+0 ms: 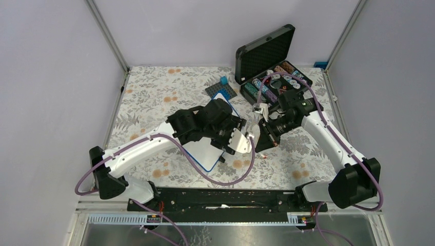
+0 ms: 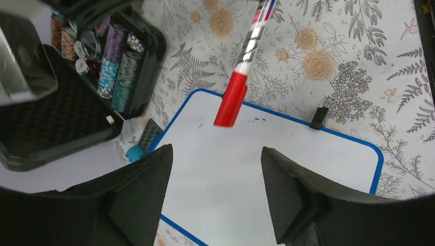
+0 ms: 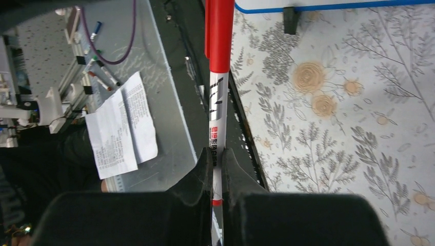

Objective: Write a sentence on the whiteboard
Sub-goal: Pass from the right arm to the left

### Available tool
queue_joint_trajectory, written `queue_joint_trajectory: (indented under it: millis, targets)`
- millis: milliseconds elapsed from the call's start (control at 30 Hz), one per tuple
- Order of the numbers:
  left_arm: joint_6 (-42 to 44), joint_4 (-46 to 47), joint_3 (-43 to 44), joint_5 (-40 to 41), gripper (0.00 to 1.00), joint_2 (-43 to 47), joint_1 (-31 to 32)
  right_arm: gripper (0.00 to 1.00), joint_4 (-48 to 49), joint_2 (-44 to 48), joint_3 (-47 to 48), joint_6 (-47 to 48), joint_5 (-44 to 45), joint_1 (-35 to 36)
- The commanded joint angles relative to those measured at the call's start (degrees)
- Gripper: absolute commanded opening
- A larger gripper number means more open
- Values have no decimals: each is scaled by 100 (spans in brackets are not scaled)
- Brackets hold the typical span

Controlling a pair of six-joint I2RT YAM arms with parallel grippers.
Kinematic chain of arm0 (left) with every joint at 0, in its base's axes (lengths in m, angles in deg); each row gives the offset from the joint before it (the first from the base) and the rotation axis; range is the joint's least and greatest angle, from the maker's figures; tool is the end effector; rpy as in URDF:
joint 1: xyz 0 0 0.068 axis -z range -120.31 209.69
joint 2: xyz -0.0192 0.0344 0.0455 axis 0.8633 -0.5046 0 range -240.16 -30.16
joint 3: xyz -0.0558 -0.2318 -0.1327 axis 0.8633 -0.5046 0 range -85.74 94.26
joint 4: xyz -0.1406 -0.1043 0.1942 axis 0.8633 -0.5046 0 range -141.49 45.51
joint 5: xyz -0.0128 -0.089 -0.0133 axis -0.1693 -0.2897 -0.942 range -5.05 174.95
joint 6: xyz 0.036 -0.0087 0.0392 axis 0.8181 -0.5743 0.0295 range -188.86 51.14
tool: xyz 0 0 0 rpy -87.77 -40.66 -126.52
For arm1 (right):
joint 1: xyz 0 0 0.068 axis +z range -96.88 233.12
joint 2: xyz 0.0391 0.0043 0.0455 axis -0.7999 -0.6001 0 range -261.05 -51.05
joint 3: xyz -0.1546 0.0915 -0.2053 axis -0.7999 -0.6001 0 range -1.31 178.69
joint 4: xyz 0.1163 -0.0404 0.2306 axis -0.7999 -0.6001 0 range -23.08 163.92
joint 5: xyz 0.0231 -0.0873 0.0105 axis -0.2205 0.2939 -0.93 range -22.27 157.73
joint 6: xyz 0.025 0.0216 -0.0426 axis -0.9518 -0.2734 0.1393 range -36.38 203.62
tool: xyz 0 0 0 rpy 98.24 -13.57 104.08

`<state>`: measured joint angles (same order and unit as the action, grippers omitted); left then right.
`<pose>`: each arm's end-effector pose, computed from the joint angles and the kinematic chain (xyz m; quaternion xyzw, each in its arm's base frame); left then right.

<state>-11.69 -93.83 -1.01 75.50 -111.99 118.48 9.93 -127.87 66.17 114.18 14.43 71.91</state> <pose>0.1501 -0.2590 0.3681 0.8008 0.4648 -0.0817 0.3687 0.2168 0.1039 0.2987 -0.4282 0.7765 0.4282 0.1744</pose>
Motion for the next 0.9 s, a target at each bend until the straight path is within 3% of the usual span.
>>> queue_joint_trajectory:
  millis: [0,533,667,800,867]
  targets:
    - [508,309,41,431,69,4,346,0,-395,-60,254,101,-603,99]
    - [879,476,-387,902,47,-119,765,0,-560,-125,264,78,-1199,123]
    - [705,592,-432,915,30,-141,766,0,-610,-103,264,100,-1235,135]
    - [212,614,-433,757,0,-145,722,1,-599,-103,269,78,-1300,136]
    - [-78,582,-414,548,0,-126,651,16,-549,-113,345,-18,-1168,139]
